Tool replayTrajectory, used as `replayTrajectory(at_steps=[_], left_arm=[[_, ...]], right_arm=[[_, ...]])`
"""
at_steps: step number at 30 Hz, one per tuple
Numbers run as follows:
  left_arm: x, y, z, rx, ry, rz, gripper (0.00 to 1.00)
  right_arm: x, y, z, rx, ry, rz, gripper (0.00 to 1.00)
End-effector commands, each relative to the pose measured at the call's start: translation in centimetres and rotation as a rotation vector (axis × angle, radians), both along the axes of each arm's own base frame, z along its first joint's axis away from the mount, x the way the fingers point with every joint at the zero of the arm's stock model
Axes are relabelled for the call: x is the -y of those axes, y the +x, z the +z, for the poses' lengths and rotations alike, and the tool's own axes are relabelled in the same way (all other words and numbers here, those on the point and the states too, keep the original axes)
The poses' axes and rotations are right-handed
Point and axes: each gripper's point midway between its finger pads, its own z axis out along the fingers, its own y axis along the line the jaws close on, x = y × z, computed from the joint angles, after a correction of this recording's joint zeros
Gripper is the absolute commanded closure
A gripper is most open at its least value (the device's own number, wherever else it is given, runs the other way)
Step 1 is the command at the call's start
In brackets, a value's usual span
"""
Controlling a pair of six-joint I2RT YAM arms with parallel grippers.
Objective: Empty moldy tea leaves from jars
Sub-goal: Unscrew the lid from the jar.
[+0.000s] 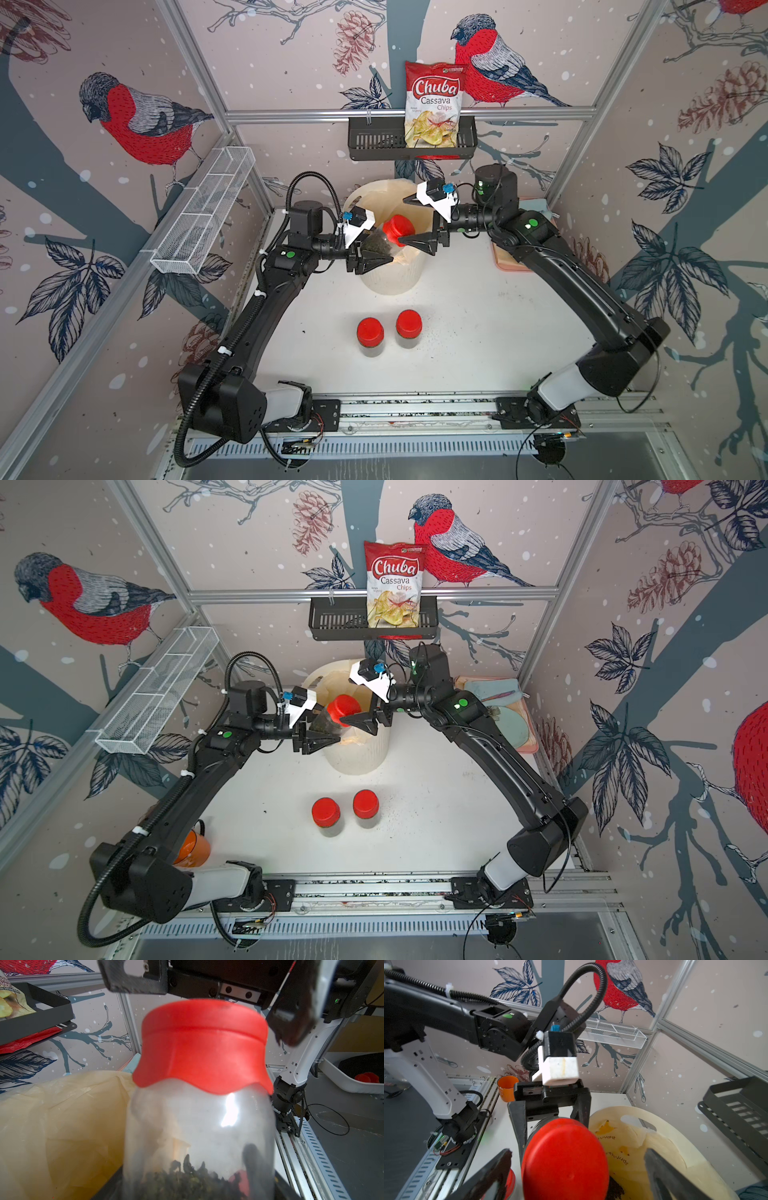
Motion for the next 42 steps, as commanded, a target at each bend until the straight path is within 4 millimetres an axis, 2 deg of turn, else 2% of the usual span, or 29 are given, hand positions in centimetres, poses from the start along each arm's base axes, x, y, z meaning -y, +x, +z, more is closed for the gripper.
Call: replayTrajectory(at_steps=[1,8,12,24,34,42], left_arm=[[0.0,0.1,0.7,0.037,-0.011,0.002,0.73],[0.0,0.2,0.7,0.04,-0.008,0.012,0.73],[0.0,0.4,0.6,0.038,-0.006,0.017,0.73],[-0.1,0.4,0.7,0.041,-0.006,0.023,0.73],[-0.1,0.4,0.6,0.037,-0.006,0.023,0.73],[0.0,0.5,0.5,0.035,-0.006,0.023,0.72]], right_arm=[[1.2,1.9,2.9,-0.142,0.13,-0.097,0.01],[2.1,0.2,3.0,-0.341,0.175,-0.073,0.01],[1.4,-0.8,2.7,-0.378,0.144,-0.099,0.0],[-0.2,1.7,0.2,-0.468,0.064,-0.325,0.0],[-1.6,1.1,-2.0,-0.496,-0.004,-0.305,0.0],[-1.7,1.0,-2.3,-0.494,-0.013,-0.304,0.01]])
